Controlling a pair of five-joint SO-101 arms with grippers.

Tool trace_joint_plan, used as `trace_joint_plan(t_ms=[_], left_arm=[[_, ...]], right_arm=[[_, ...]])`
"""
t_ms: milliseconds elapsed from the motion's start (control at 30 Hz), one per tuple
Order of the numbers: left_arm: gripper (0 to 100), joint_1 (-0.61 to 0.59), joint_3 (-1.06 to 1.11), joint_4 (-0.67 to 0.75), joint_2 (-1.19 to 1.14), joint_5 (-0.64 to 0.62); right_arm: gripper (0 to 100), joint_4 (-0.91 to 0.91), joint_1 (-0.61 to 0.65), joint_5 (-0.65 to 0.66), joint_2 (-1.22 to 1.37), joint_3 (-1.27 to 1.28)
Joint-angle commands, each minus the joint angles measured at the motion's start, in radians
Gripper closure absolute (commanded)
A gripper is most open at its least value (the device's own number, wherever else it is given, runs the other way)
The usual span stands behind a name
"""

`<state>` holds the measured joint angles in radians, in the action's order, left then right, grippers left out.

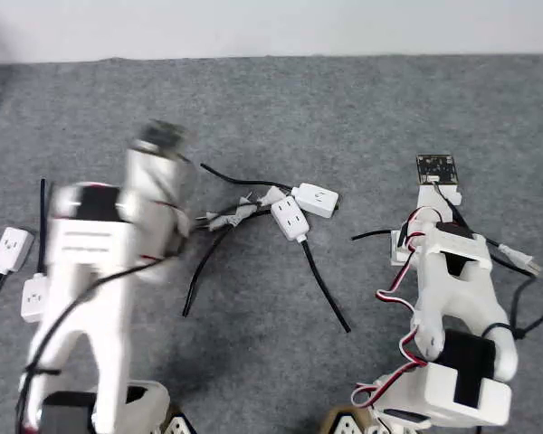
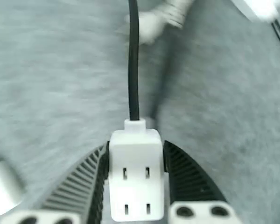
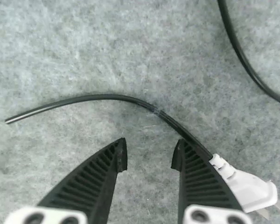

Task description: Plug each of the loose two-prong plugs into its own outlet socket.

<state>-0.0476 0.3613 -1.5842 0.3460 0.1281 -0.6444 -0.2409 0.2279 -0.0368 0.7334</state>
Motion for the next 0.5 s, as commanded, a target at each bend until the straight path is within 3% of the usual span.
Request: trace_joint_plan(t_ms=[0,267,467], left_arm=[[99,-0.262,-0.14,-0.026,0.052,0.129],[99,-0.634,-0.139,0.037,-0.008,0.434],[99,-0.767,-0.142,0.238,-0.106,0.456]], right_arm=[[82.6,0.018,0.013,0.0,-0.004,-0.012],[82.6,0.018,0.013,0.0,-0.004,-0.012],[82.6,0.018,0.013,0.0,-0.004,-0.012]])
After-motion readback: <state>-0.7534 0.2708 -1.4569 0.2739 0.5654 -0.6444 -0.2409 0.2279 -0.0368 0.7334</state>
